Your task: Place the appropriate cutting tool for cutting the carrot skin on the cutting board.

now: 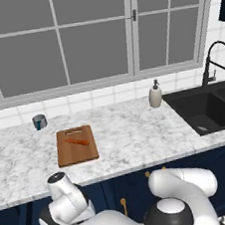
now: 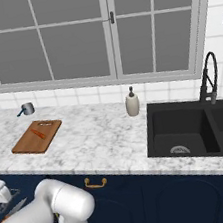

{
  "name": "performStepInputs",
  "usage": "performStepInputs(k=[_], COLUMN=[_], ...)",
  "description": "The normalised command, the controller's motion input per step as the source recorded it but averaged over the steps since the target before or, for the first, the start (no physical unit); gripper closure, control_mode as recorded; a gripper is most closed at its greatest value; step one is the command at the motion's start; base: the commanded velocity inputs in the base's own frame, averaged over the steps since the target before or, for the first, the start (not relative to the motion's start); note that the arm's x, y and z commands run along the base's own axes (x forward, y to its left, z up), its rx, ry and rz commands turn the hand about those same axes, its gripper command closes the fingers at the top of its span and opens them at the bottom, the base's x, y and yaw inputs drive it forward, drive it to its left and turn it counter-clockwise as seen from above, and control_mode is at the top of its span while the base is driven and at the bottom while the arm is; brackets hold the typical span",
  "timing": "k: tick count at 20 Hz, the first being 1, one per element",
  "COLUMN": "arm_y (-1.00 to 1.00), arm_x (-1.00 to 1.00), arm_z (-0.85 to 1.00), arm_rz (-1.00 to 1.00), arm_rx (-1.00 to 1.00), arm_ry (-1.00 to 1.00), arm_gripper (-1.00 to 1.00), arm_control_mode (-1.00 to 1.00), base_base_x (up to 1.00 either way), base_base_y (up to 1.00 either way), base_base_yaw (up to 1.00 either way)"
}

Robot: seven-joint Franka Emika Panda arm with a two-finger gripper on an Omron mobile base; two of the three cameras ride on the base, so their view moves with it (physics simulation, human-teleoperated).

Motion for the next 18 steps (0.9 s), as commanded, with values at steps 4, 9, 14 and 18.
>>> performStepInputs(k=[4, 9, 14, 18], arm_y=[0.00, 0.00, 0.00, 0.10], arm_x=[0.33, 0.36, 0.29, 0.17], arm_z=[-0.14, -0.19, -0.21, -0.28], arm_rz=[0.01, 0.02, 0.01, 0.00], arm_rx=[0.00, 0.00, 0.00, 0.00], arm_ry=[-0.14, -0.04, 0.00, 0.00], arm_gripper=[-1.00, -1.00, -1.00, -1.00], arm_control_mode=[-1.00, -1.00, -1.00, -1.00], base_base_x=[0.00, 0.00, 0.00, 0.00], base_base_y=[0.00, 0.00, 0.00, 0.00], base_base_yaw=[0.00, 0.00, 0.00, 0.00])
